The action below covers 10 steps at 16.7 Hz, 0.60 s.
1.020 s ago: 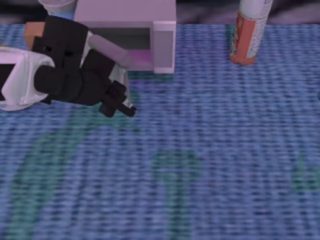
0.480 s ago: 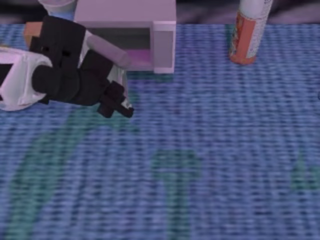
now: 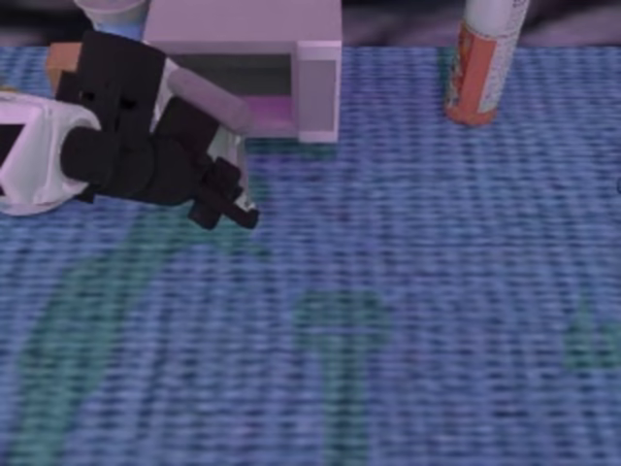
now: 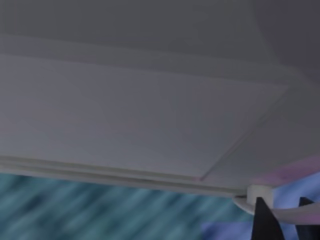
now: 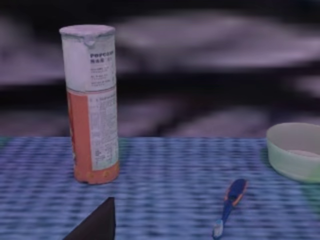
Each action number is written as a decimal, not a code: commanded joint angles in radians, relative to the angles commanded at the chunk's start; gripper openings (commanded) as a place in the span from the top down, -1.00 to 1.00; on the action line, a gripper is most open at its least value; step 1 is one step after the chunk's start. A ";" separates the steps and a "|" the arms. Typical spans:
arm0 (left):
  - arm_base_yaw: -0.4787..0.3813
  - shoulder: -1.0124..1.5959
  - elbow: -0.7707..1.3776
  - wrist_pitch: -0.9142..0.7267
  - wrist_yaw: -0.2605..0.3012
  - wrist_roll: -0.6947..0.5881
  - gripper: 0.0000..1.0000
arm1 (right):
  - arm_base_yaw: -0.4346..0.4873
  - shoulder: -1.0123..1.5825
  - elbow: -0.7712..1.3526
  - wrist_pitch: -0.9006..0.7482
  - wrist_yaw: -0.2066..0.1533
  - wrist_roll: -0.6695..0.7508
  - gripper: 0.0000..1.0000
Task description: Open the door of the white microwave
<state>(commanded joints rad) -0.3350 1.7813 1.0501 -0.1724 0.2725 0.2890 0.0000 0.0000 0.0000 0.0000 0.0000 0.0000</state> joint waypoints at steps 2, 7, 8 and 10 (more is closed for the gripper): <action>0.000 0.000 0.000 0.000 0.000 0.000 1.00 | 0.000 0.000 0.000 0.000 0.000 0.000 -1.00; 0.000 0.000 0.000 0.000 0.000 0.000 1.00 | 0.000 0.000 0.000 0.000 0.000 0.000 -1.00; 0.000 0.000 0.000 0.000 0.000 0.000 1.00 | 0.000 0.000 0.000 0.000 0.000 0.000 -1.00; -0.007 0.000 -0.002 -0.001 0.007 -0.005 1.00 | 0.000 0.000 0.000 0.000 0.000 0.000 -1.00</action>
<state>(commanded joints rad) -0.3422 1.7816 1.0482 -0.1730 0.2796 0.2843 0.0000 0.0000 0.0000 0.0000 0.0000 0.0000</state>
